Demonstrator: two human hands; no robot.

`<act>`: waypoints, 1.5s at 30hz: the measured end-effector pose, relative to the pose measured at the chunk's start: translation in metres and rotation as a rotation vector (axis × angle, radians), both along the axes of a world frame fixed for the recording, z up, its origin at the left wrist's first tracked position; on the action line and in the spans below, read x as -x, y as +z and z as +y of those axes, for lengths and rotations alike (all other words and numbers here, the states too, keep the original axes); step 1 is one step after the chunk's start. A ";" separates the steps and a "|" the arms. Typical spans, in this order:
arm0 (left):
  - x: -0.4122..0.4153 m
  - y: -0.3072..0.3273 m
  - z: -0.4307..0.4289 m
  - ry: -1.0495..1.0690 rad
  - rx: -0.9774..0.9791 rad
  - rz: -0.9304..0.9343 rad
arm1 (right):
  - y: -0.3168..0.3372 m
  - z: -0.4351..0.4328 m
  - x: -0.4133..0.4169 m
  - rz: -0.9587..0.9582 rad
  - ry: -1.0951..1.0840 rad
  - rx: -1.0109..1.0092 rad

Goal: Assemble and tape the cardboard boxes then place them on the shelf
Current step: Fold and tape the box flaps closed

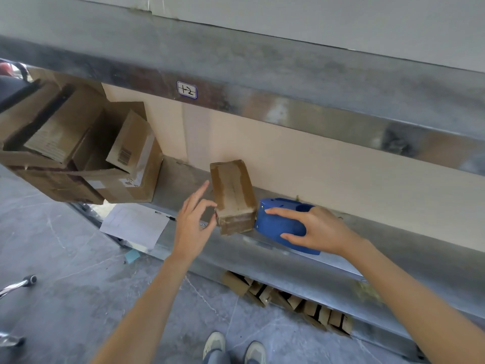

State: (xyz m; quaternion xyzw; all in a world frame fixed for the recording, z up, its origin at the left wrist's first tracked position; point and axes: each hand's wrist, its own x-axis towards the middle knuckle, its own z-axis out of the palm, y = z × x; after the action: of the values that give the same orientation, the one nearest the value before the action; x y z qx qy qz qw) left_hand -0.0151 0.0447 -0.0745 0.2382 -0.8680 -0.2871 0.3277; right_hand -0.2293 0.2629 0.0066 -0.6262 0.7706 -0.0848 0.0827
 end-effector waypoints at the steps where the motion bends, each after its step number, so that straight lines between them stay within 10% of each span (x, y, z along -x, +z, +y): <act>1: 0.001 0.002 -0.001 -0.042 0.013 -0.006 | 0.000 0.000 0.000 0.004 -0.005 -0.002; 45: 0.018 -0.011 0.005 -0.099 0.091 -0.201 | 0.018 -0.004 -0.007 0.160 -0.081 -0.094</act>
State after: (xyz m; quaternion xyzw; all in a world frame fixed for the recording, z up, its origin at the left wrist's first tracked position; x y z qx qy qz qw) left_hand -0.0329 0.0497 -0.0859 0.2078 -0.9193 -0.2378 0.2348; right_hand -0.2219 0.2592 0.0244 -0.5948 0.8025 -0.0013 0.0467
